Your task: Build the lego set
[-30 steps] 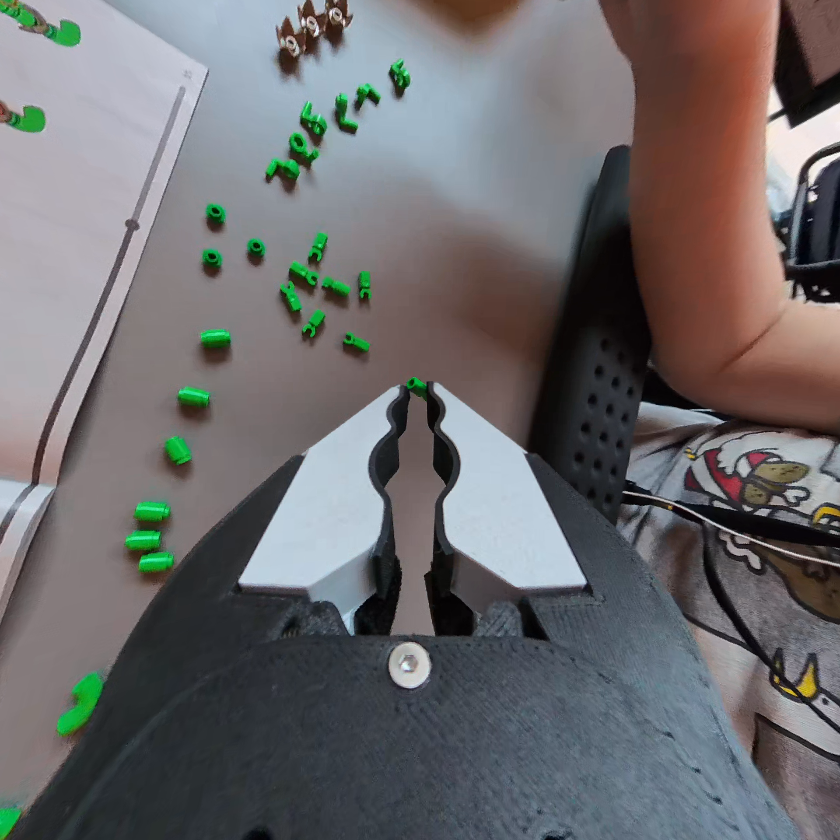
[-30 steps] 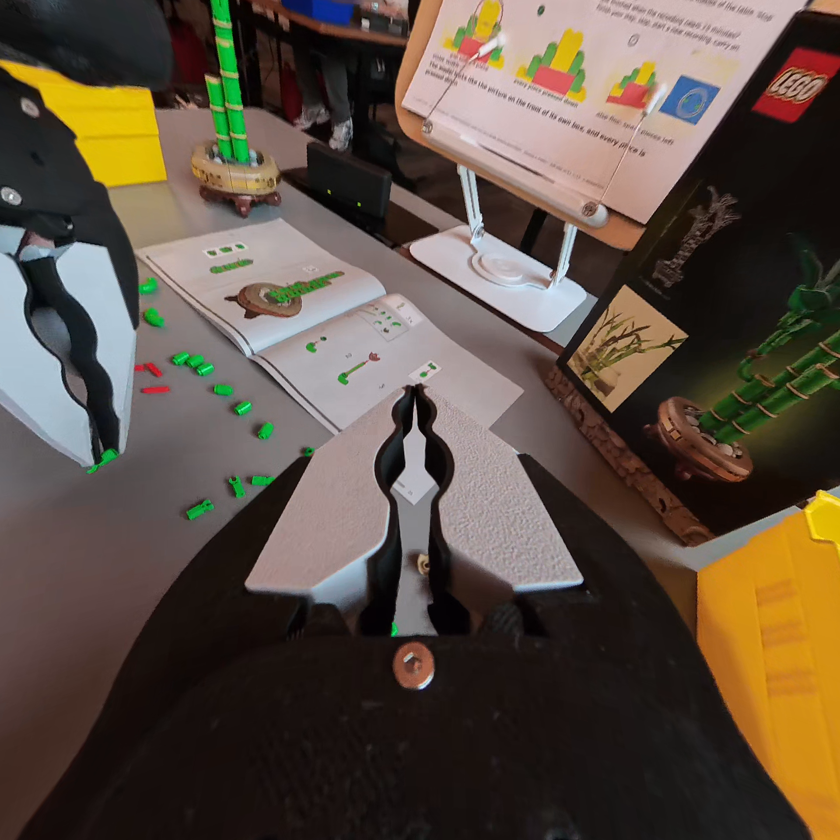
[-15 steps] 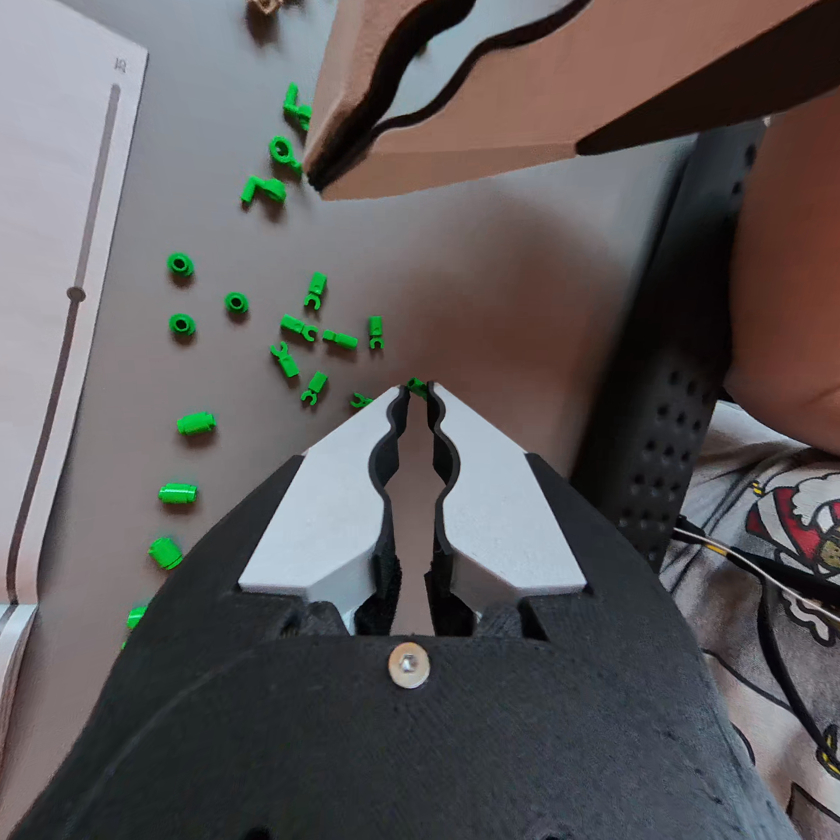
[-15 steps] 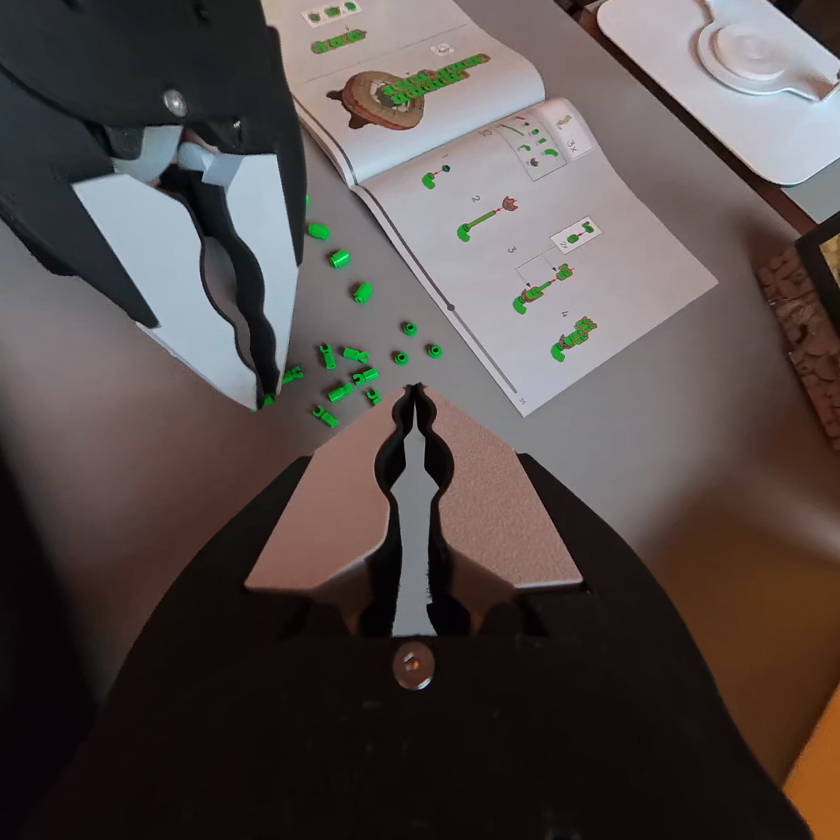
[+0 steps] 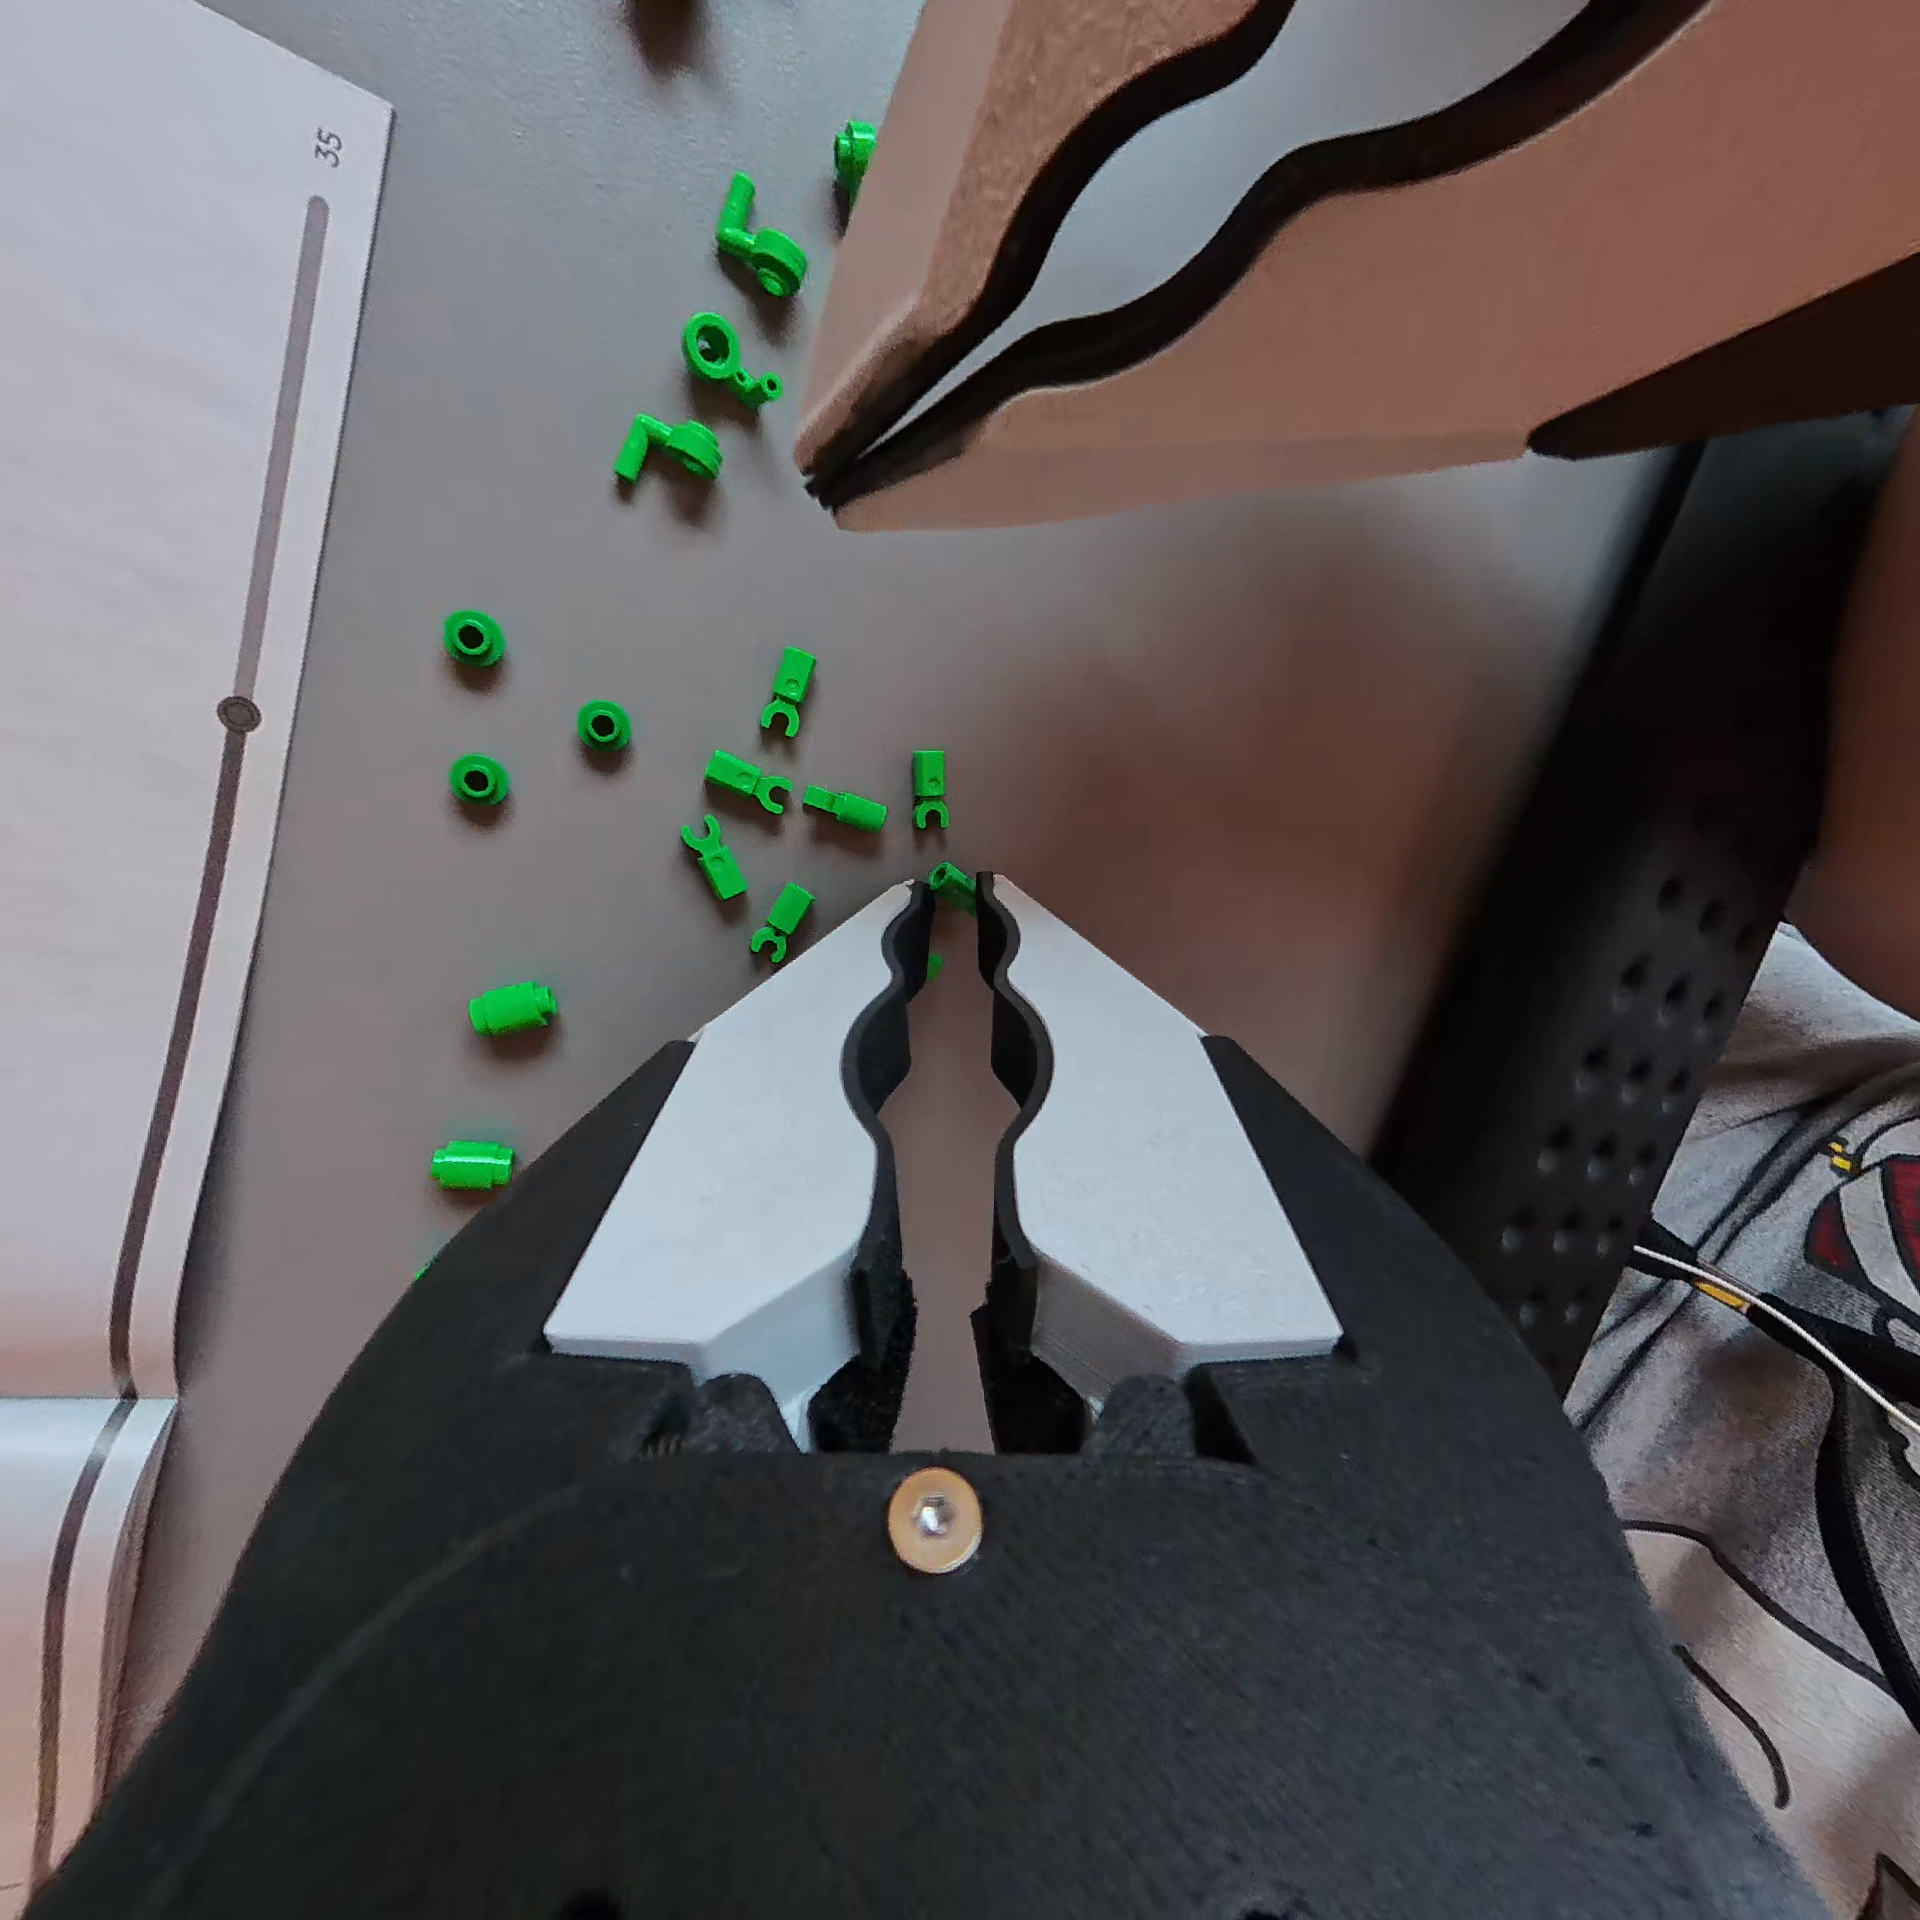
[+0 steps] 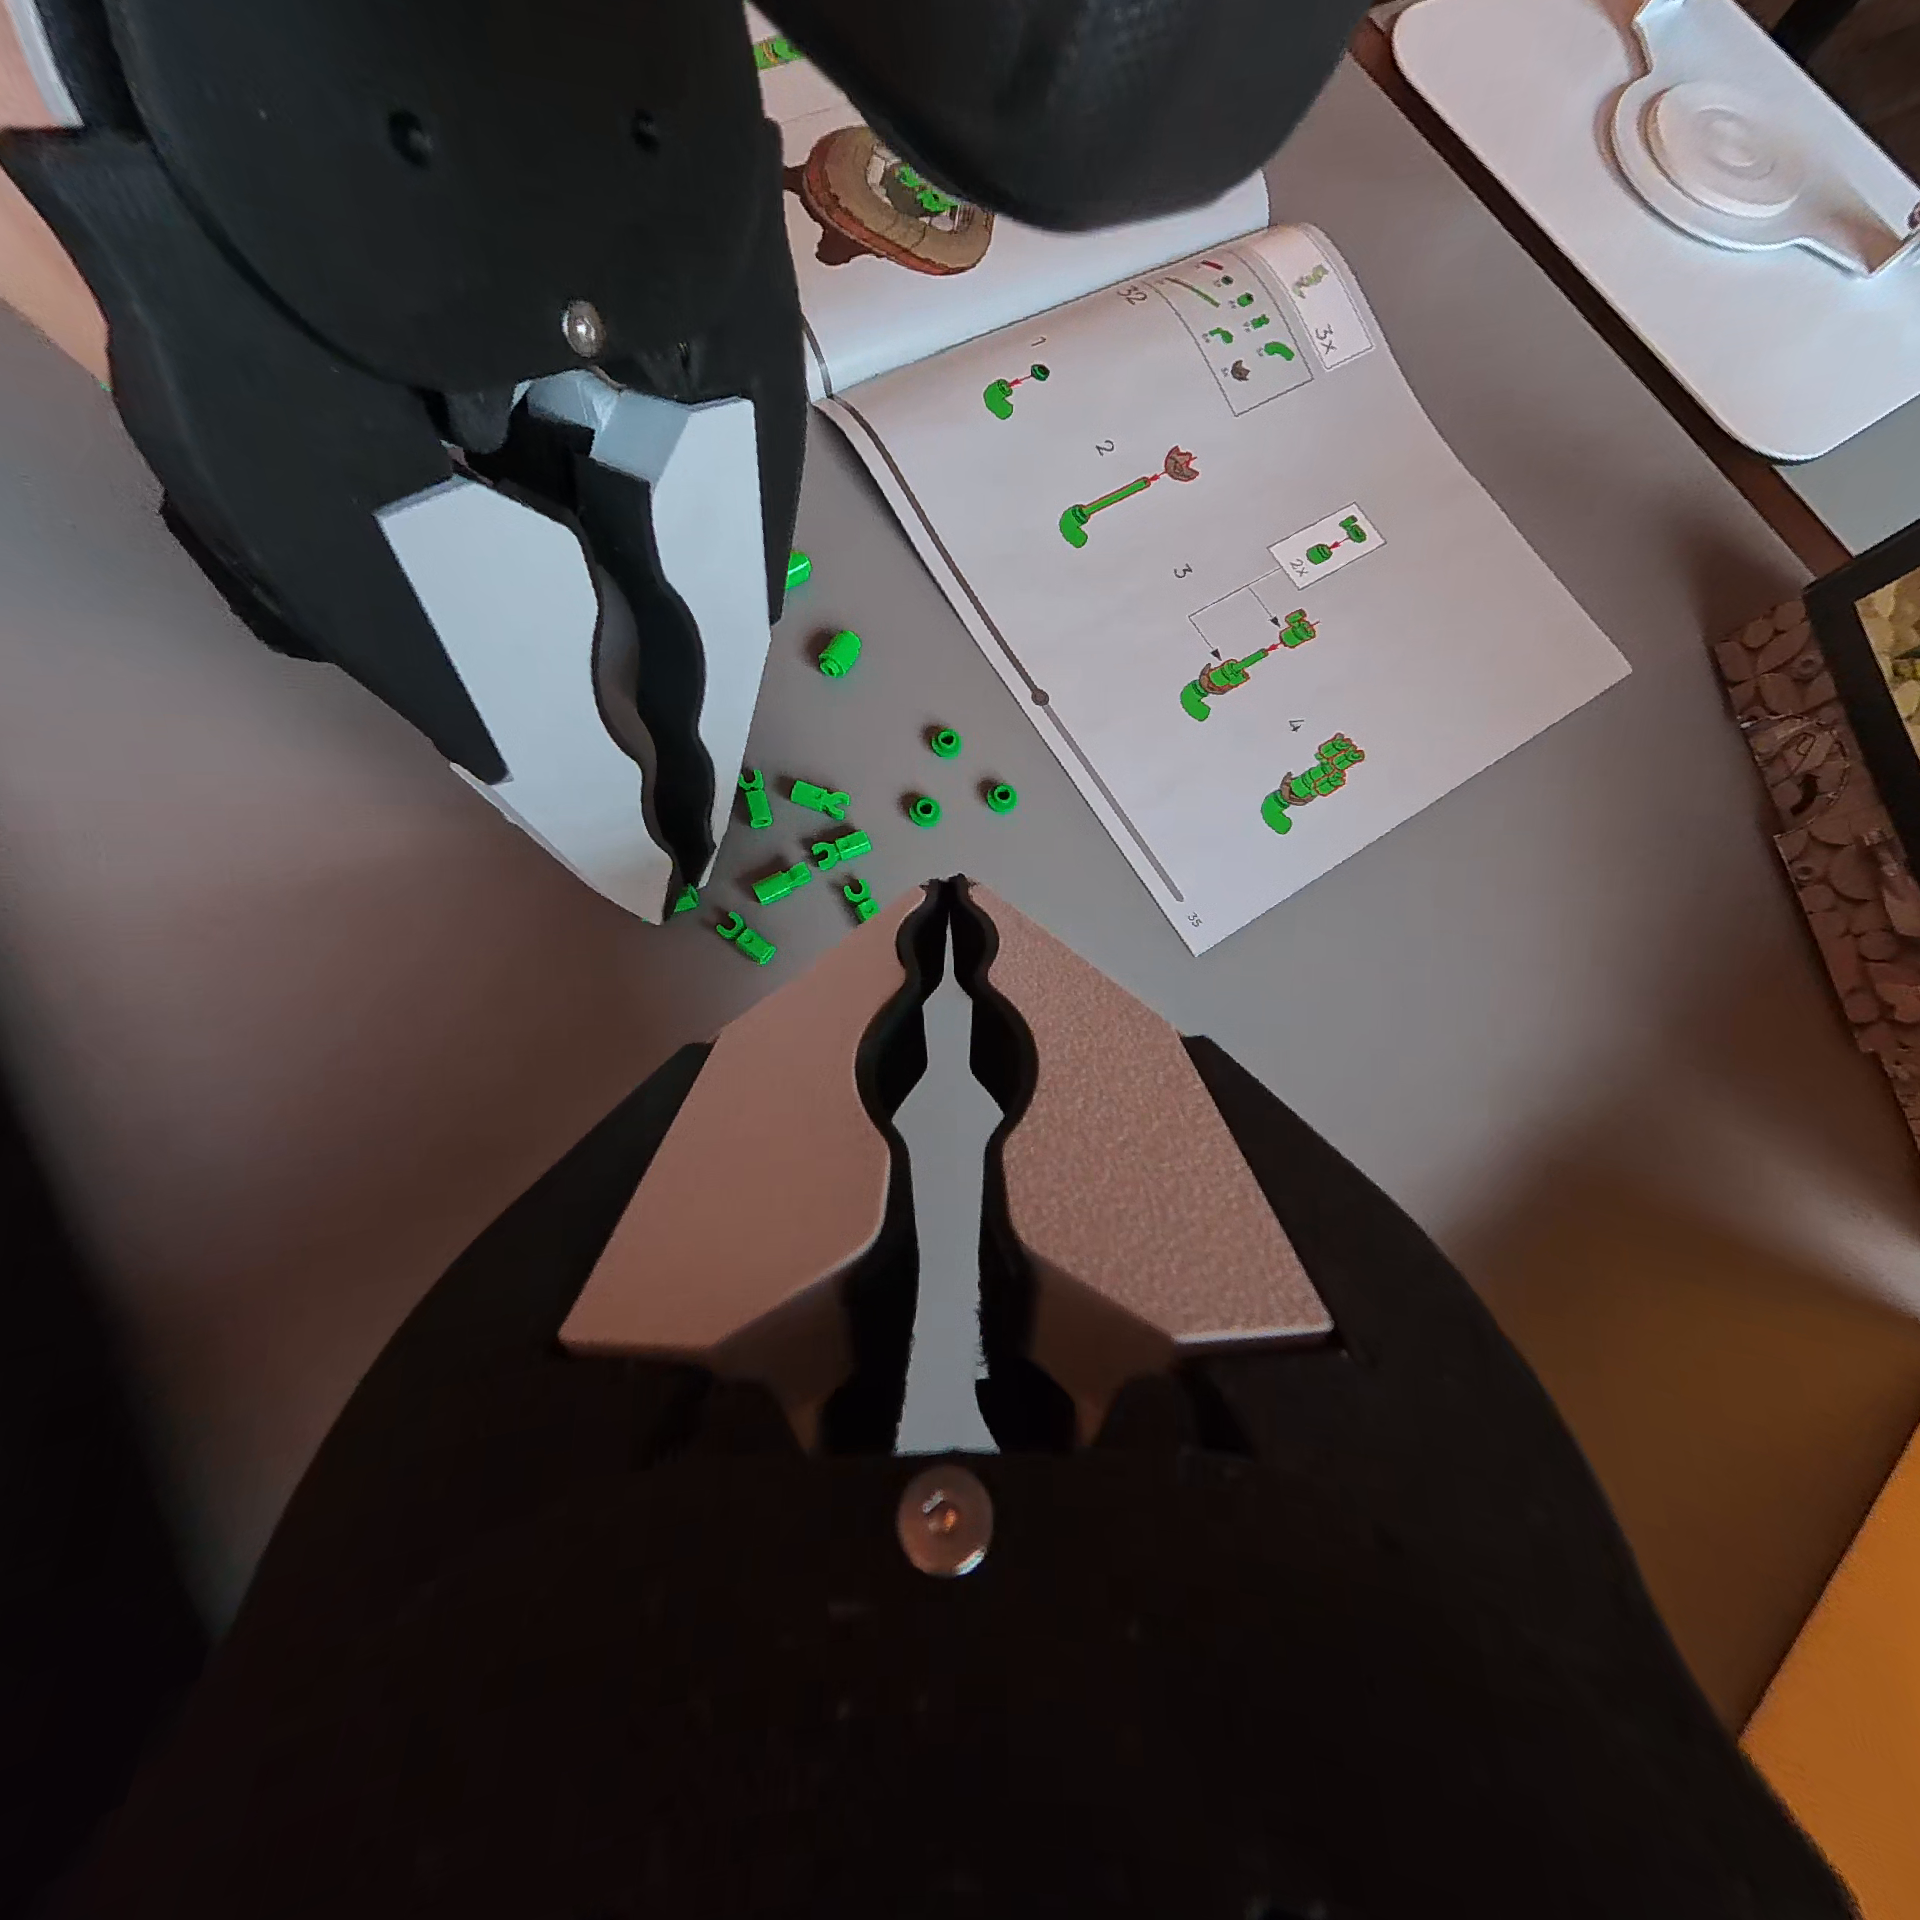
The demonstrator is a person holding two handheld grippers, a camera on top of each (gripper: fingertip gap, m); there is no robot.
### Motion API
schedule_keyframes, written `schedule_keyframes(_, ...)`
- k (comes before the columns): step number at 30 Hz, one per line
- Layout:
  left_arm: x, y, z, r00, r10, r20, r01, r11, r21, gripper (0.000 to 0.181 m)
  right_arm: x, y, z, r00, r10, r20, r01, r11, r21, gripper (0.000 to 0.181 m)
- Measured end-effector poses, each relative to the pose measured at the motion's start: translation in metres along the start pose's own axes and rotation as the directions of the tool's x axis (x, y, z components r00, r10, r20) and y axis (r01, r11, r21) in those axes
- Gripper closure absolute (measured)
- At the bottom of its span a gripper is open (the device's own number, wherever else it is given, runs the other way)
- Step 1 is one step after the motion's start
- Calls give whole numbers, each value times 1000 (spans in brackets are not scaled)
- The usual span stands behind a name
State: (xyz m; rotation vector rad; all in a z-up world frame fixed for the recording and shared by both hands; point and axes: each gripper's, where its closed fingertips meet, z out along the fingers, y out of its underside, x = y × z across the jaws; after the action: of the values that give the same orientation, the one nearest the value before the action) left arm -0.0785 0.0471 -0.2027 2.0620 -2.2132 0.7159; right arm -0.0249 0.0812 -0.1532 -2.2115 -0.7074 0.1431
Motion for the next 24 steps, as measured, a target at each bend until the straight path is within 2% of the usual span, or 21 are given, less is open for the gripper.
schedule_keyframes(2,0,-1,0,1000,6,0,-6,1000,3,172,-1,-1,-1,1000,-5,0,5,1000,6,181)
schedule_keyframes(5,3,-3,-3,1000,-2,-14,2,1000,18,152,0,-3,-3,1000,-5,-5,5,1000,18,181)
schedule_keyframes(10,0,-6,-33,999,15,50,-18,997,77,159,7,-4,-8,999,-6,-41,8,999,36,181)
schedule_keyframes(13,-5,-8,-79,989,33,144,-59,982,179,170,13,-8,-14,997,-1,-74,6,997,76,181)
schedule_keyframes(16,-15,-6,-154,963,-5,268,-98,923,371,175,17,-13,-18,996,9,-88,1,994,114,181)
schedule_keyframes(17,-16,-3,-182,956,-29,291,-109,888,447,176,9,-15,-18,999,11,-41,-6,992,124,181)
schedule_keyframes(19,-14,11,-228,952,-79,296,-108,817,566,178,-22,-16,-14,990,3,144,-21,992,128,181)
schedule_keyframes(21,-11,29,-257,954,-111,279,-90,779,620,181,-60,-2,-7,937,-4,351,-10,999,38,181)
schedule_keyframes(24,-10,47,-278,947,-125,296,-98,765,637,181,-72,26,12,928,-18,373,71,989,-129,181)
